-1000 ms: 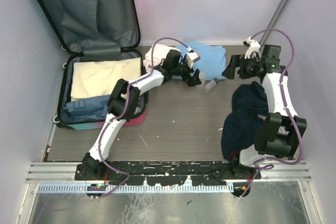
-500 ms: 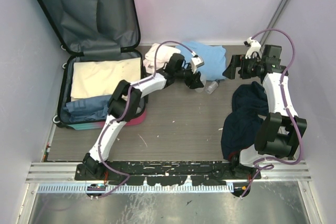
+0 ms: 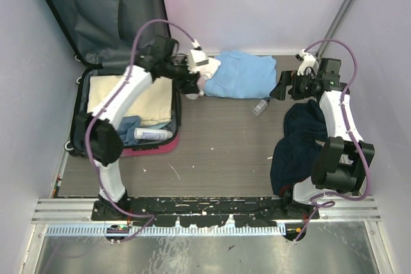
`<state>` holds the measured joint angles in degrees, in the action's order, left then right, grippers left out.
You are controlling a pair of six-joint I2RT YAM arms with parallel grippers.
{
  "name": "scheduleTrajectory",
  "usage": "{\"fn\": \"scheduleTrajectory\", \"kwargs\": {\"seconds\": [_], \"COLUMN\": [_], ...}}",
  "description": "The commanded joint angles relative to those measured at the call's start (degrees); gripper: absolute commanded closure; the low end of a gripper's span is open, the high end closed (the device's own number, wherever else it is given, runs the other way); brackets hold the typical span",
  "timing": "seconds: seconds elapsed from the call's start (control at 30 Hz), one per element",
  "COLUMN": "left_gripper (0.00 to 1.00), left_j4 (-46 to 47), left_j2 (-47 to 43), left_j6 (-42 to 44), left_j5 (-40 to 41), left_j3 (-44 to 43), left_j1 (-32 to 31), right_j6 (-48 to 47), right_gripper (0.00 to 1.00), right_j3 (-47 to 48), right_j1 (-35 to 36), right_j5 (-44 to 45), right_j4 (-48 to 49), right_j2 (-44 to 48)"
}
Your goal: Pack the luggage
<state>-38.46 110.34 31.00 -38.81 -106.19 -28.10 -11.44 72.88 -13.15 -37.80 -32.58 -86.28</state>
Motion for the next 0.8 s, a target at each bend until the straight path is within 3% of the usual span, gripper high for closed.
{"fn": "scheduleTrajectory", "kwargs": {"seconds": [0.0,0.17,0.37,0.43,0.57,0.67,0.77], "left_gripper": [0.66,0.66,0.63,0.5,0.03,0.02,0.0], "left_j4": [-32.21,-41.76,-45.3,-42.7,-38.69,-38.27,-33.72], "left_j2": [-6.52,-12.75,-10.72,-9.92,-10.13,-9.34,-8.0], "left_j6": [20.33,30.9,32.09,31.66,29.63,26.24,14.86], "left_j5": [9.84,23.25,30.51,33.39,33.88,28.67,22.3], "left_j3": [-2.84,3.94,7.27,9.27,9.18,3.67,-0.95], "left_j1": [4.52,5.77,5.48,4.8,2.58,1.69,-0.86], "right_j6": [-0.24,-0.16,-0.02,-0.09,-0.19,-0.53,-0.39], "right_gripper": [0.0,0.0,0.0,0.0,0.0,0.0,0.0], "right_j3": [-0.8,-0.73,-0.09,0.16,0.88,1.18,1.12], "right_j1": [1.04,2.07,3.19,3.21,3.21,3.17,2.94], "right_j5": [-0.79,-0.91,-0.96,-0.76,-0.39,0.33,1.36], "right_j4": [1.65,1.63,1.38,1.35,0.18,-1.07,-1.37], "right_j2": [1.77,1.82,1.4,1.45,1.23,1.37,1.15]}}
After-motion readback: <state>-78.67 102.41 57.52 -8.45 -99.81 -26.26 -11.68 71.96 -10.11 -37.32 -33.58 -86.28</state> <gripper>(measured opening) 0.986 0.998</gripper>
